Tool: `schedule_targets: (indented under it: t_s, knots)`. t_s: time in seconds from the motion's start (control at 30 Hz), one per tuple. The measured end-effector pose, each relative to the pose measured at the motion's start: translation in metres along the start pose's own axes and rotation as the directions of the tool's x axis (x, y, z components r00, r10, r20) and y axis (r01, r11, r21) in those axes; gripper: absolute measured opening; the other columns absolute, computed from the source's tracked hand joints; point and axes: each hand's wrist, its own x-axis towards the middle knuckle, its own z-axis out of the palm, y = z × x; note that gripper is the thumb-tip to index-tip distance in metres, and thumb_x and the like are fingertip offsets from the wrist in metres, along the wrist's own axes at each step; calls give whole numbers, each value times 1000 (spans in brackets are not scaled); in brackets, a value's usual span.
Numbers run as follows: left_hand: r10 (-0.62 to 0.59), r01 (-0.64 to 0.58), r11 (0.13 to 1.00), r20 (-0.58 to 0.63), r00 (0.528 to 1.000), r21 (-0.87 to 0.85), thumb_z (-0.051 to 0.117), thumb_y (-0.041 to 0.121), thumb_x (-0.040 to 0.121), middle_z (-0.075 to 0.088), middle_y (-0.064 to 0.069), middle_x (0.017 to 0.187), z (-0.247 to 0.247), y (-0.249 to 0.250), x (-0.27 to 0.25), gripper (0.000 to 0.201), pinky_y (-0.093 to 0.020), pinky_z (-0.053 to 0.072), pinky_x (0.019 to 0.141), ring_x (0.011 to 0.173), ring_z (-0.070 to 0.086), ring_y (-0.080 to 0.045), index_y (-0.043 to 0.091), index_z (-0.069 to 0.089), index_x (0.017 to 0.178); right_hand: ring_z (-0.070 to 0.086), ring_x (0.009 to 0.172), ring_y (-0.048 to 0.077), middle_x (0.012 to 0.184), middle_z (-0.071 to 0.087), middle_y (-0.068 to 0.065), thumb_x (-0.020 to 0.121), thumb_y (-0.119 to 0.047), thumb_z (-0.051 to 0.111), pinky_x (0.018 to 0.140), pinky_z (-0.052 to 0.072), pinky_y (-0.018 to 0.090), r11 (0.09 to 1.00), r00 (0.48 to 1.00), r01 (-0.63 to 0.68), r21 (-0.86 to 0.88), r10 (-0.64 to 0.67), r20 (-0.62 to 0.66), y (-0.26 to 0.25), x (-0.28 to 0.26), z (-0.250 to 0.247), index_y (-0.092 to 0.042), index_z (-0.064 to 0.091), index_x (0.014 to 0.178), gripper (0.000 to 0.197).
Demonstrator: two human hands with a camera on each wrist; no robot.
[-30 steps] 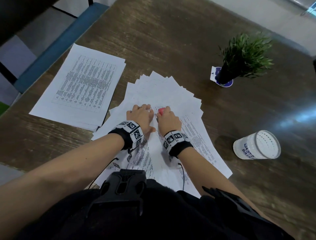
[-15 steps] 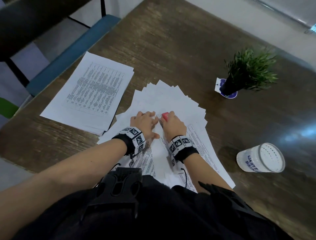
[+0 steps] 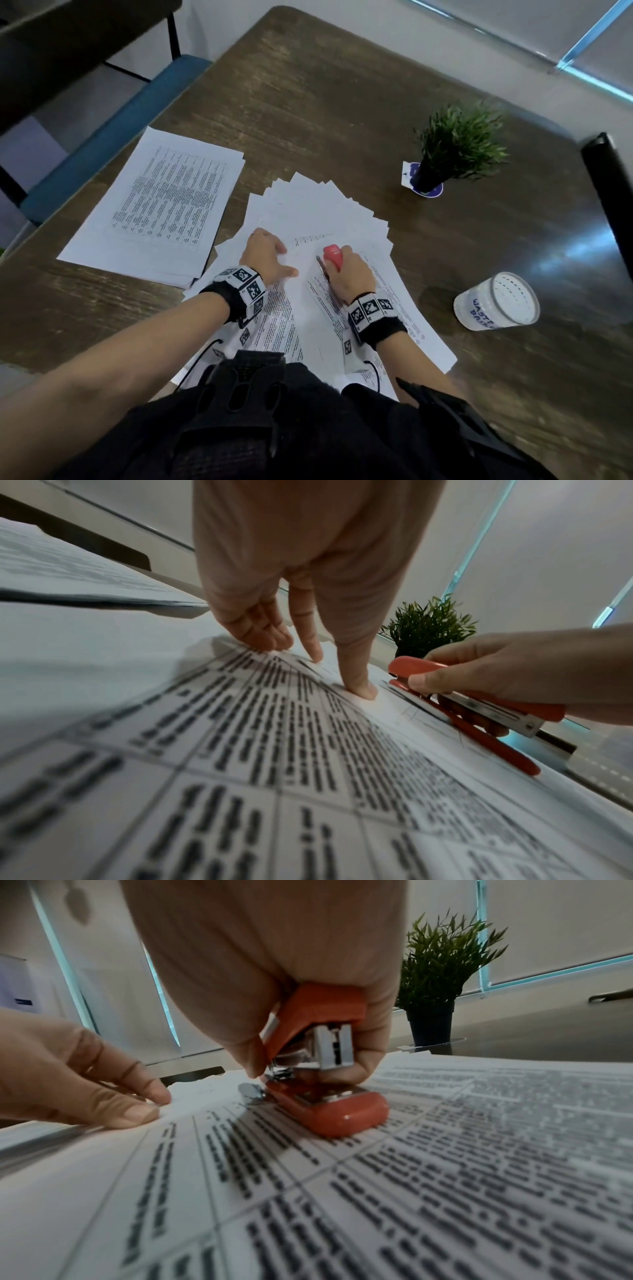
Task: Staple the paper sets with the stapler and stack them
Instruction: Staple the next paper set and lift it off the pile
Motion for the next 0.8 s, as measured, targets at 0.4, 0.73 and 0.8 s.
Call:
schedule_targets:
  t_s: [0.4,0.73,0.8]
  knots:
    - [-160,159,983,-5,987,-93,89,33,64,65,-6,100,-2,3,6,43,-31,53,79,87,64,-20,16,63,93,59,100,30,112,59,7,97,-41,47,77,44,36,964,980,196,-181,-200,-4,-32,10,5,-15,48,121,35]
    - [-261,261,950,23,965,-173,91,30,63,69,-4,86,-3,8,5,35,-23,47,67,79,65,-16,14,66,83,61,100,31,115,58,8,98,-41,46,77,48,40,906,956,292,-307,-279,87,-33,17,-4,-15,44,125,37]
    - [-260,261,950,28,965,-173,91,29,63,69,-4,85,-4,10,6,35,-23,47,67,79,66,-16,13,67,82,61,101,35,118,59,11,100,-40,41,77,47,41,928,974,228,-294,-217,70,-36,10,5,-9,40,127,41]
